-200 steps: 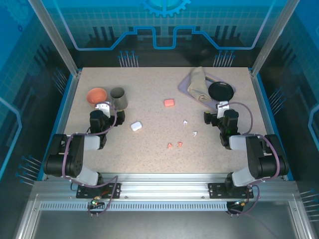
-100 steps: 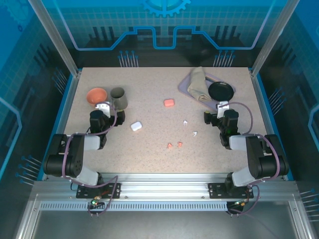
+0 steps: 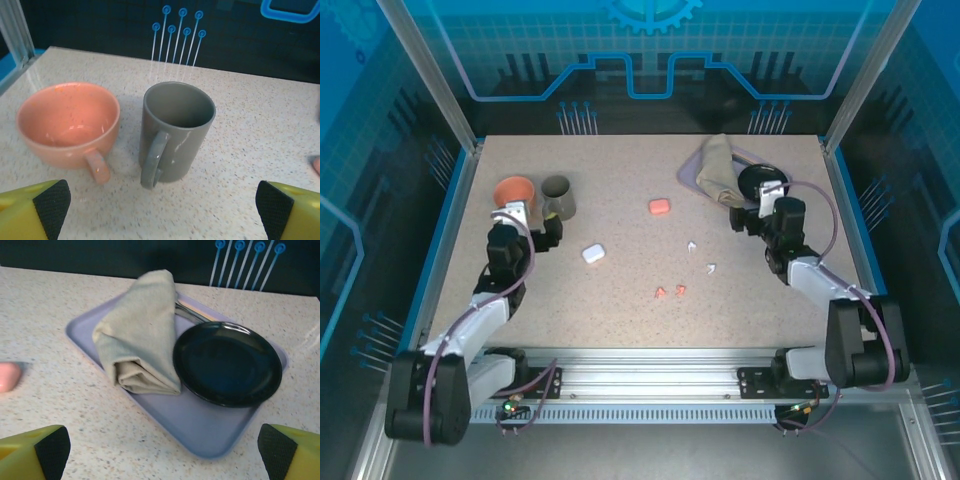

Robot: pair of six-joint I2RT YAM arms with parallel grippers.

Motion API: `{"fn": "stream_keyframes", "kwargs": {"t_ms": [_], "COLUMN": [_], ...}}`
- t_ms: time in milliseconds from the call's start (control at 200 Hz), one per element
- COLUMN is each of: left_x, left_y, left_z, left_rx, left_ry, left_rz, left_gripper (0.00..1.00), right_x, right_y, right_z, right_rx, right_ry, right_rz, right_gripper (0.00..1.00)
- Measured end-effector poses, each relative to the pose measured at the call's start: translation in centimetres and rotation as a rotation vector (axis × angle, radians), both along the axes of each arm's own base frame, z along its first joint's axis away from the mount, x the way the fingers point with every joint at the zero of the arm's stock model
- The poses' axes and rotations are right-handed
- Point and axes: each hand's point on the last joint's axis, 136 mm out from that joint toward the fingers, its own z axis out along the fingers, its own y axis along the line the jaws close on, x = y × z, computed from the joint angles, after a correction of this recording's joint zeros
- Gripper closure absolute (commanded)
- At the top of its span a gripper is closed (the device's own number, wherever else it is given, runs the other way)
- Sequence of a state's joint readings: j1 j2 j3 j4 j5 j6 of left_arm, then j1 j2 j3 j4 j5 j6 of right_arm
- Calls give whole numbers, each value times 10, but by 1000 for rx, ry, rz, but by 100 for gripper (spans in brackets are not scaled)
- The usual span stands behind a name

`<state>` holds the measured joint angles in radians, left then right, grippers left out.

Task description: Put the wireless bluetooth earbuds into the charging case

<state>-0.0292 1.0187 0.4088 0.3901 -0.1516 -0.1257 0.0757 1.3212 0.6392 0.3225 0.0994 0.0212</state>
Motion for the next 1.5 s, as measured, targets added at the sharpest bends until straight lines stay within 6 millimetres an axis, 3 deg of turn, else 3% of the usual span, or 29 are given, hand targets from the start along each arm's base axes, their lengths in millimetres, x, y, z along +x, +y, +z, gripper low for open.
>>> {"fn": "stream_keyframes", "kwargs": {"t_ms": [315,440,565,770,920,1035,1201,1501], "left_x": [-14,-22,-29,-36,-38,-38,-35,-27], "left_y": [-8,-17,-21,-21,-21,-21,-21,-20], "left_z": [48,45,38,40,37,34,26,24], "left_rx": [-256,-323,-362,-383,-383,-382,-380,-373], "left_ry": [100,146,187,193,205,219,253,273], "left_rz": [42,21,17,22,25,28,35,45], "left_gripper": [1,1,1,1,1,1,1,1], "right_x": [10,19,22,33,54,58,70,88], "right_y": [105,131,150,170,179,186,194,212], "right_z": [31,22,-1,-29,-38,-56,-78,-100], "right_rx": [-160,-259,-359,-482,-567,-606,-626,-646], "right_ry": [143,203,244,304,314,346,390,438], "right_rz": [355,549,763,1028,1131,1202,1260,1298], "right_gripper": [0,0,0,0,0,0,0,2]}}
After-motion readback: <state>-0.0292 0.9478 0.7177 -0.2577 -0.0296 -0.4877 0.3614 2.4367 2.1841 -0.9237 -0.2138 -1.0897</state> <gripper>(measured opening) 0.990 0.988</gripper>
